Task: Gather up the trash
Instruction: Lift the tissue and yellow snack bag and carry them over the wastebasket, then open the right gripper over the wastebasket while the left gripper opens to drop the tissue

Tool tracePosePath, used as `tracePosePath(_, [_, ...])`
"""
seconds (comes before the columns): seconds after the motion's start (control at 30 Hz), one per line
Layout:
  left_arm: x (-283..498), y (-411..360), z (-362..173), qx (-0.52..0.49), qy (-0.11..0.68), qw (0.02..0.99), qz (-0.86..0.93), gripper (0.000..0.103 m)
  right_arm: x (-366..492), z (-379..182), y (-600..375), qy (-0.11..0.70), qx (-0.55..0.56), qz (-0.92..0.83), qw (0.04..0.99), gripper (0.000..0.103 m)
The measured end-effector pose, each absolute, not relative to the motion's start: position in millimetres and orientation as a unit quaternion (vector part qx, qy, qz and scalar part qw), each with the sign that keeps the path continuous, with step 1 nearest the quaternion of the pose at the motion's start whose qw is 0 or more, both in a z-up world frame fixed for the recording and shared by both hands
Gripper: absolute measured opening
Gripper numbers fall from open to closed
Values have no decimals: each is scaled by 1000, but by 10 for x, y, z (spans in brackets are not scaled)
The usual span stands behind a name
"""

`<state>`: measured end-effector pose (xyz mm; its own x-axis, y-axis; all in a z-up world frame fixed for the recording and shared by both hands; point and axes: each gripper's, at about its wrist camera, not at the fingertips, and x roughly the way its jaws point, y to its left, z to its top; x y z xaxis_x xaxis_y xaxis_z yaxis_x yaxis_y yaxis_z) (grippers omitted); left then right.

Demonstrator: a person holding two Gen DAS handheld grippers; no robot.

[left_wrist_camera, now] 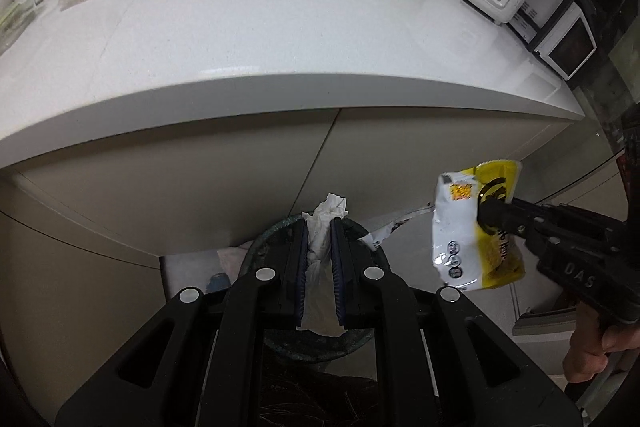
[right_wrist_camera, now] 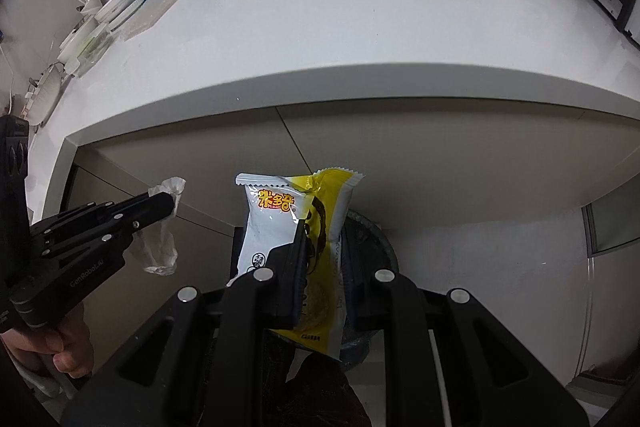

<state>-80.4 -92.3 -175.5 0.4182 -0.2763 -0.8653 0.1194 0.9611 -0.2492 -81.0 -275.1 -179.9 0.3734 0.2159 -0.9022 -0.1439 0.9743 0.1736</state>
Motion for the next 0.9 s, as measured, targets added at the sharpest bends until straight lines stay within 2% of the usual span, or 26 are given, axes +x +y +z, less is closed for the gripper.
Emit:
tracePosePath(0.63, [-740, -762, -2381, -78, 575, 810, -84, 10, -633, -2758, -2589, 614, 33, 107, 781, 16])
tracePosePath(0.83, [-824, -759, -2440, -81, 582, 805, -81, 10, -636, -2909, -2495, 628, 23, 109, 770, 19])
tracePosePath(0.9, [-832, -753, -2458, -84, 584, 804, -79, 10, -648, -2919, -2482, 629, 23, 111, 770, 27])
